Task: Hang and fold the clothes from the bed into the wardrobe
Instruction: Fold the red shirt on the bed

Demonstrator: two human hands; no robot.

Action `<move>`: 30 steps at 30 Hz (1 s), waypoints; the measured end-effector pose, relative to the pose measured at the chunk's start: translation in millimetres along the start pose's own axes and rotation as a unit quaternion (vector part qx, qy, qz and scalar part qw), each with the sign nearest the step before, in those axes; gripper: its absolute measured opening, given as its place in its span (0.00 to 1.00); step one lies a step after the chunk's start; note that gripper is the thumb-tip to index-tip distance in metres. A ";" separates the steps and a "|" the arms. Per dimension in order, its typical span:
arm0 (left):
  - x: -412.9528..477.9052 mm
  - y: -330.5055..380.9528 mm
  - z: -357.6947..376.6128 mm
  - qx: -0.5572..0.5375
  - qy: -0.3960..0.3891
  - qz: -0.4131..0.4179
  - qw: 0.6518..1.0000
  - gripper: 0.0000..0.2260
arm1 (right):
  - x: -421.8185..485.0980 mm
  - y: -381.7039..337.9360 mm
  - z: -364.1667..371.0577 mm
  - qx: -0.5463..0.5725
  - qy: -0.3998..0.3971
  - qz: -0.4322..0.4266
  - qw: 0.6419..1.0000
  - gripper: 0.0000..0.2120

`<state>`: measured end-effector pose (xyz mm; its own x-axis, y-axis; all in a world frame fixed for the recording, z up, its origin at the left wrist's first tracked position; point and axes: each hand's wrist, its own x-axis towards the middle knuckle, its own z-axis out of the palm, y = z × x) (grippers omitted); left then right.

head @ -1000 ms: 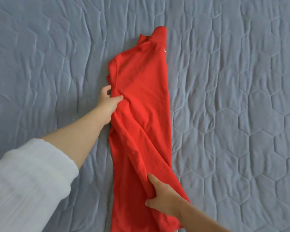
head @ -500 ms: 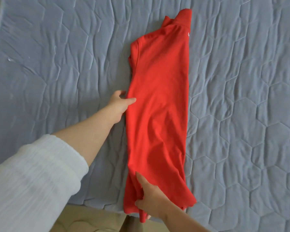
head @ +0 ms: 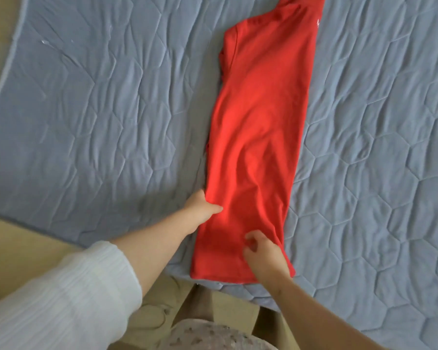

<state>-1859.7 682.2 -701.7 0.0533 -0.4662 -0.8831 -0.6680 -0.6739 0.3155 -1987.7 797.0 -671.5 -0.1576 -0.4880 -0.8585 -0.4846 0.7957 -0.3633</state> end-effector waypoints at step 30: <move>-62.9 -85.3 -13.1 -0.175 -0.032 -0.015 0.984 0.05 | -50.7 79.5 -8.5 -0.161 0.176 -0.131 0.962 0.21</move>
<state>-1796.3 761.5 -668.6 0.0141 -0.4134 -0.9104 -0.3701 -0.8480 0.3793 -2025.5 881.9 -653.7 -0.2475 -0.7936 -0.5559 -0.7797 0.5038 -0.3720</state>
